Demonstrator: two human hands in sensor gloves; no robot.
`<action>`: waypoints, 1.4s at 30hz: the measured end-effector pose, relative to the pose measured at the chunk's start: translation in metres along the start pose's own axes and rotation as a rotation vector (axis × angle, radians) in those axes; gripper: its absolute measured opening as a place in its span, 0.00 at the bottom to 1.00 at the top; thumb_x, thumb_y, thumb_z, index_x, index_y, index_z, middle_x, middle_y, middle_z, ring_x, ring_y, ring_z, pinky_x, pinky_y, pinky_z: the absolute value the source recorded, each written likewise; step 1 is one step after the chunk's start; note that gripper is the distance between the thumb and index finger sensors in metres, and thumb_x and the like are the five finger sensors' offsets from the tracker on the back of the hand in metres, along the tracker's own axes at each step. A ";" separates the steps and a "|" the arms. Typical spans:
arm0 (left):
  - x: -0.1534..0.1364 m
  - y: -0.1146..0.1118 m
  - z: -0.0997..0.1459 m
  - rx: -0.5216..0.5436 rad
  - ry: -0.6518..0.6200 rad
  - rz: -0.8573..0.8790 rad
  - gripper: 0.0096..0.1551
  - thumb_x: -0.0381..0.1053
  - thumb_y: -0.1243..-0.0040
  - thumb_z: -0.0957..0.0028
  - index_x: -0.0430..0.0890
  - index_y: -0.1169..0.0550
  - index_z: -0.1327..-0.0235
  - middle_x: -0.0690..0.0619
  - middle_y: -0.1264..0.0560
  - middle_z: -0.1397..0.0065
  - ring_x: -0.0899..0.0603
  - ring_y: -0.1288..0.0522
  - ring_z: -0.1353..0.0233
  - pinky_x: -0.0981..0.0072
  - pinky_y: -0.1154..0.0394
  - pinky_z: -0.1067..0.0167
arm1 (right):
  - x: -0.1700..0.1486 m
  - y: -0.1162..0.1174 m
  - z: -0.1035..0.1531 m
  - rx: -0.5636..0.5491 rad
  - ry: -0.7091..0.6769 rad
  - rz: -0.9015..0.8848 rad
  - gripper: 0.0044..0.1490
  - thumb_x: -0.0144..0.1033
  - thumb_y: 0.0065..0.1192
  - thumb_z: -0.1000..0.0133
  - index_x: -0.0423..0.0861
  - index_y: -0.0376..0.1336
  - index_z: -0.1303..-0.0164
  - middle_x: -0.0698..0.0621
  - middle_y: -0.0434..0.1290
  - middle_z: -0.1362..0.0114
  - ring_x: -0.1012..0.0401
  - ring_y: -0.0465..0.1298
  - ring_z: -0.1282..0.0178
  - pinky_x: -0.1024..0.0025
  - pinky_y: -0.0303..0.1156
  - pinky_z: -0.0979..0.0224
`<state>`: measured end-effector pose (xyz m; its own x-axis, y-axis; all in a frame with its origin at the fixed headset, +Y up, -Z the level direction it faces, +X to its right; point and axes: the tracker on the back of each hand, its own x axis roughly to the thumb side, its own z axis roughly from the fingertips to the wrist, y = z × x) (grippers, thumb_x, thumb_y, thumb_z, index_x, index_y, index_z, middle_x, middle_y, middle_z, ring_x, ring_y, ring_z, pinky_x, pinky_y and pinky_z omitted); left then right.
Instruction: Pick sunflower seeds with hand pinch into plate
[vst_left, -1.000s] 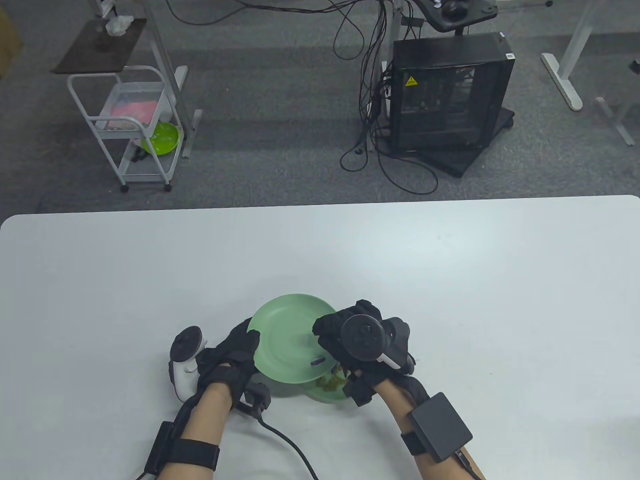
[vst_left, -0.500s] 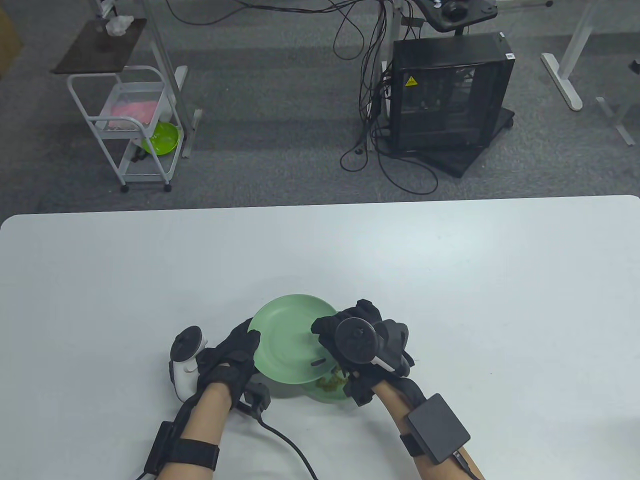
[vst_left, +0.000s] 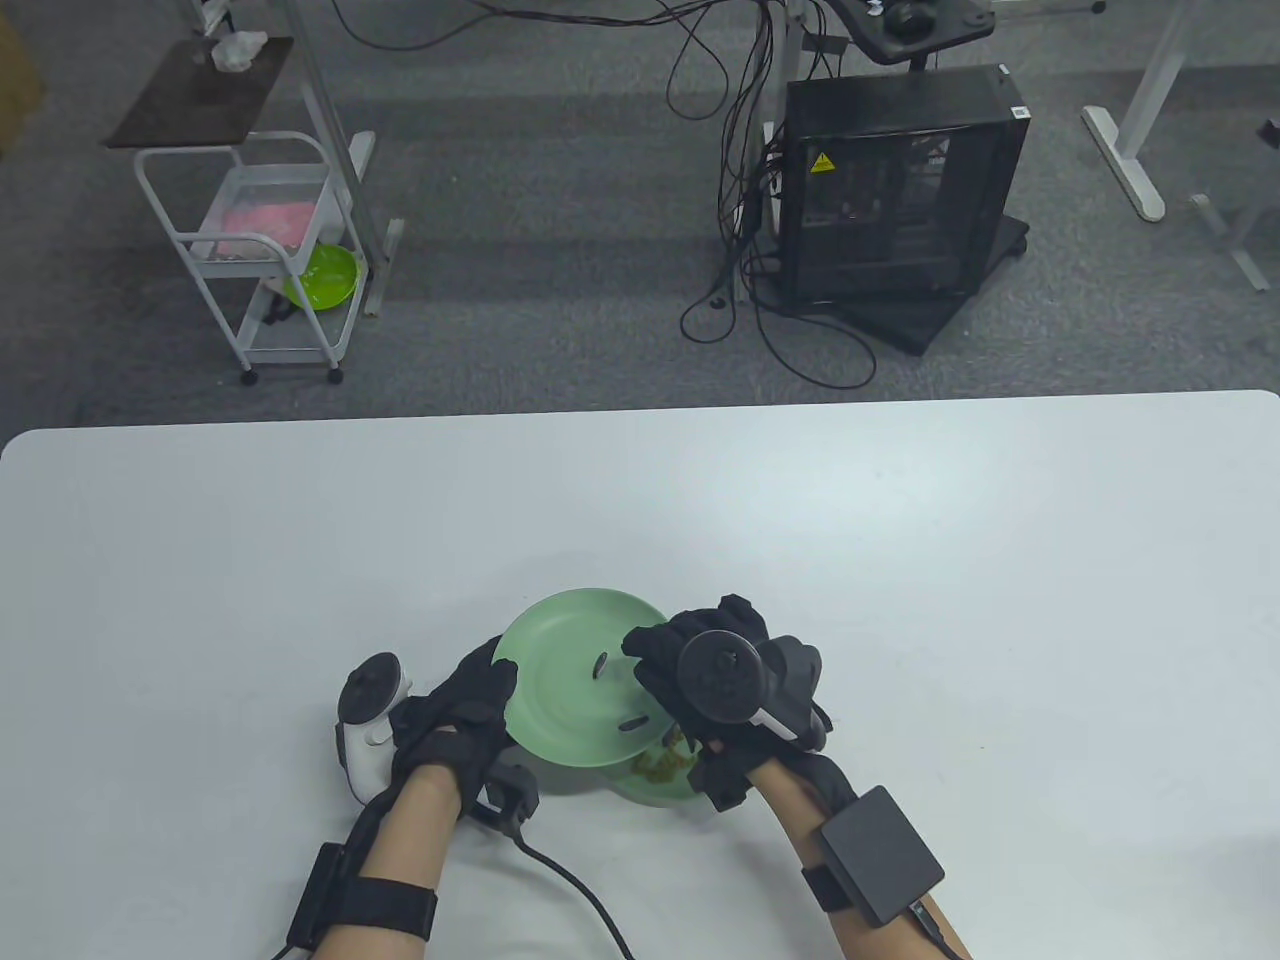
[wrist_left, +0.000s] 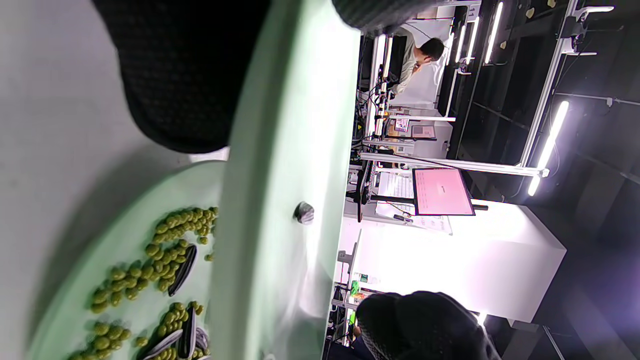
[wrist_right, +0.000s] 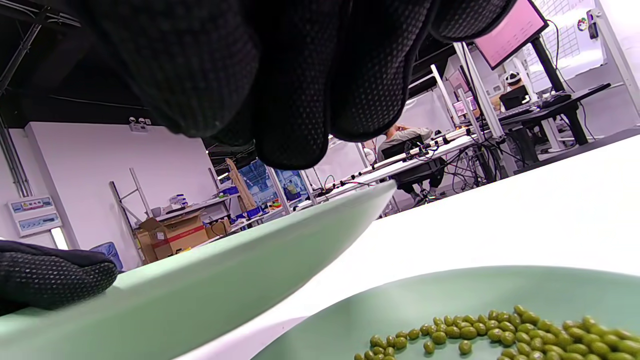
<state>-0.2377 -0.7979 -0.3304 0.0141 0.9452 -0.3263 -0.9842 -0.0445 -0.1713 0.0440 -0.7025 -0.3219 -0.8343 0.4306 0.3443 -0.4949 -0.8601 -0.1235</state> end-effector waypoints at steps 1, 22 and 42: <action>0.000 0.000 0.000 0.001 -0.001 -0.001 0.39 0.48 0.50 0.45 0.36 0.44 0.24 0.37 0.30 0.32 0.44 0.15 0.43 0.61 0.14 0.54 | -0.001 0.000 0.000 -0.002 0.003 -0.002 0.27 0.50 0.65 0.56 0.66 0.68 0.44 0.64 0.79 0.38 0.59 0.78 0.31 0.40 0.57 0.21; 0.001 0.028 0.004 0.106 -0.027 0.064 0.39 0.48 0.51 0.44 0.36 0.45 0.23 0.37 0.32 0.31 0.43 0.16 0.41 0.59 0.15 0.51 | -0.020 0.003 -0.001 0.022 0.054 0.033 0.34 0.57 0.61 0.57 0.64 0.64 0.37 0.62 0.75 0.30 0.53 0.73 0.21 0.41 0.59 0.21; -0.001 0.044 0.008 0.175 -0.040 0.113 0.39 0.49 0.51 0.44 0.37 0.47 0.23 0.37 0.33 0.30 0.43 0.17 0.40 0.59 0.15 0.50 | -0.019 0.036 -0.001 0.285 -0.006 0.361 0.30 0.53 0.66 0.57 0.71 0.67 0.41 0.59 0.71 0.24 0.51 0.68 0.17 0.36 0.53 0.21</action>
<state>-0.2823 -0.7978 -0.3304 -0.1019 0.9495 -0.2969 -0.9948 -0.0976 0.0293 0.0423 -0.7411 -0.3342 -0.9393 0.0885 0.3314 -0.0853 -0.9961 0.0243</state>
